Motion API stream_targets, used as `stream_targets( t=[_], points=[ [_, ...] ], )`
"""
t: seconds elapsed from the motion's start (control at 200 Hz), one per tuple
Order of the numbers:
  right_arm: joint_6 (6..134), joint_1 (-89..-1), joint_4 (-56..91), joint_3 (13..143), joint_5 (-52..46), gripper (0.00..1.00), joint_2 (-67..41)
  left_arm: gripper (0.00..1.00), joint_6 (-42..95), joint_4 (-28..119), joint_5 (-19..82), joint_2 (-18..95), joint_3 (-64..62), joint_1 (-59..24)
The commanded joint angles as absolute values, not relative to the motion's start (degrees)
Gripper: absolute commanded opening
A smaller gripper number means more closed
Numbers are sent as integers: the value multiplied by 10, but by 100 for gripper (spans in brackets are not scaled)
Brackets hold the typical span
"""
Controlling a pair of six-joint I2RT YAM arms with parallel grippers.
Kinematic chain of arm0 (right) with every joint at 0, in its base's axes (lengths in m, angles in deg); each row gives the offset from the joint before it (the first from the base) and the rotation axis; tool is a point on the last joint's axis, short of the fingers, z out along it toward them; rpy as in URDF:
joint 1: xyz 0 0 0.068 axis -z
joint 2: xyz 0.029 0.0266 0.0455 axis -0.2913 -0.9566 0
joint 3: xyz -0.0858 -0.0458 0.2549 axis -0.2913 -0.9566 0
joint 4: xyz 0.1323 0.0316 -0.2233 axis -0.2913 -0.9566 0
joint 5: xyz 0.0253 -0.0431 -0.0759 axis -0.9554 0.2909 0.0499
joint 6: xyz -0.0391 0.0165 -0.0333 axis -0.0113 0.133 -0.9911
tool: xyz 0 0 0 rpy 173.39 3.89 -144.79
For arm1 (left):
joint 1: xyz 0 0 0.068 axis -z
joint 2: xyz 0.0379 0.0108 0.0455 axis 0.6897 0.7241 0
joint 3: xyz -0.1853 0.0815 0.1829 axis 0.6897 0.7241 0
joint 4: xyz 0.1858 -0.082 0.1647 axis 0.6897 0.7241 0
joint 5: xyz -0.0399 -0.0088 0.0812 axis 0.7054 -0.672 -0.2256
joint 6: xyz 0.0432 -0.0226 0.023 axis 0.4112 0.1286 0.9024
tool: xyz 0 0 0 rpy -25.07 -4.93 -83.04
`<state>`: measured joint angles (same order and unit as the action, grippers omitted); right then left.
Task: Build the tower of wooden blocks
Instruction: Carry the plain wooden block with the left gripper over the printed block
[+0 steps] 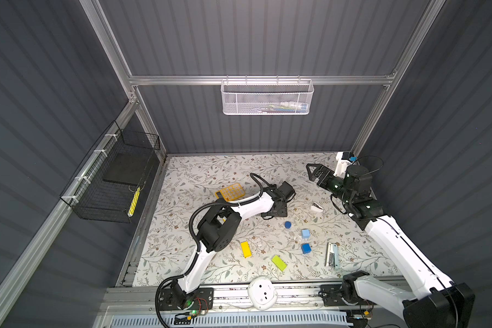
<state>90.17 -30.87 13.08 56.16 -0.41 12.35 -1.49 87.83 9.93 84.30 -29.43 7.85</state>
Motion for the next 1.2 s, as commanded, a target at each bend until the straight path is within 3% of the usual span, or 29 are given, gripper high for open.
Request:
stream_targets(
  t=[0.0, 1.191],
  points=[
    [910, -303, 147, 555, -12, 99, 132, 64, -39, 903, 73, 869, -315, 83],
    [923, -278, 161, 544, -33, 99, 121, 65, -79, 942, 4, 935, -390, 87]
  ],
)
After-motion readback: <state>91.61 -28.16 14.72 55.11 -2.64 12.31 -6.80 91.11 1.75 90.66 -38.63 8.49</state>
